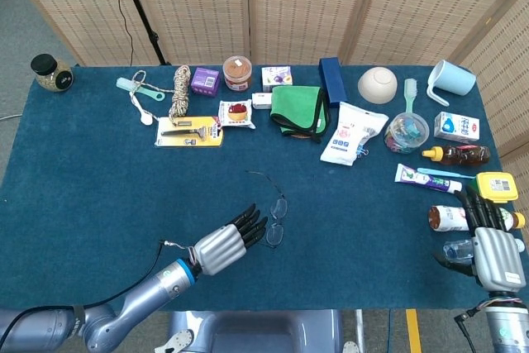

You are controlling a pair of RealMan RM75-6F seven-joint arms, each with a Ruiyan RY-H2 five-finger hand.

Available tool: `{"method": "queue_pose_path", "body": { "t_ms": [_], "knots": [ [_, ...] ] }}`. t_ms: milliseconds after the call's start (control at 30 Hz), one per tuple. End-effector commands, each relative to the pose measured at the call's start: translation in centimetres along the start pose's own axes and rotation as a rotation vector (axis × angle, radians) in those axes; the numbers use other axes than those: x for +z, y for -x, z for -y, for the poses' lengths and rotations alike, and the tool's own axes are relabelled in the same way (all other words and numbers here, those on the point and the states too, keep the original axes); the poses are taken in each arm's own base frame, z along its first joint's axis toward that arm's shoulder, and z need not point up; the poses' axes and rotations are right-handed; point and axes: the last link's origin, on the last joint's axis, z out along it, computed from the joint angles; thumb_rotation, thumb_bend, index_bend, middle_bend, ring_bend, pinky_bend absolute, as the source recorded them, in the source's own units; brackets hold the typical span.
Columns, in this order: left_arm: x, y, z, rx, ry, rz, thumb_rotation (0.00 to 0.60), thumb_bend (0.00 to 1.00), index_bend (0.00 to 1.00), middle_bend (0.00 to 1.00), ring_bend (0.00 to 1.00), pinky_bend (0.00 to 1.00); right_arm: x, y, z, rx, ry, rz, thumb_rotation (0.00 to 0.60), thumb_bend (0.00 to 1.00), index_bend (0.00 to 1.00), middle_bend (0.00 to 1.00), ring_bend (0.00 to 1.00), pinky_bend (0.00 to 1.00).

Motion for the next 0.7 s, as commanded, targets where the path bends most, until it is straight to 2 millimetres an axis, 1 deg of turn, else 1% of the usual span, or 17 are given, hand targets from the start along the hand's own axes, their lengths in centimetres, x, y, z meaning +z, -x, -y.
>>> {"method": "queue_pose_path", "body": {
  "t_ms": [33,200,500,700],
  "knots": [
    [-0.9,0.9,0.1,-0.033,0.001,0.05,0.6,0.58,0.0,0.0,0.0,0.0,0.0,0.0,0.2,-0.001,-0.004,0.001,0.6,0.0,0.01,0.0,0.0,0.0],
    [-2.4,2.4,0.5,-0.06,-0.006,0.141,0.6,0.58,0.0,0.0,0.0,0.0,-0.1,0.0,0.5,-0.001,-0.01,0.002,0.6,0.0,0.01,0.0,0.0,0.0],
    [-4.2,4.2,1.5,-0.092,-0.031,0.27,0.6,0.58,0.0,0.0,0.0,0.0,-0.2,0.1,1.2,0.0,-0.024,0.0,0.6,0.0,0.01,0.0,0.0,0.0],
    [-5.0,3.9,2.5,-0.137,-0.061,0.286,0.6,0.58,0.0,0.0,0.0,0.0,-0.4,0.0,1.4,-0.003,-0.027,-0.001,0.6,0.0,0.01,0.0,0.0,0.0]
  ]
}}
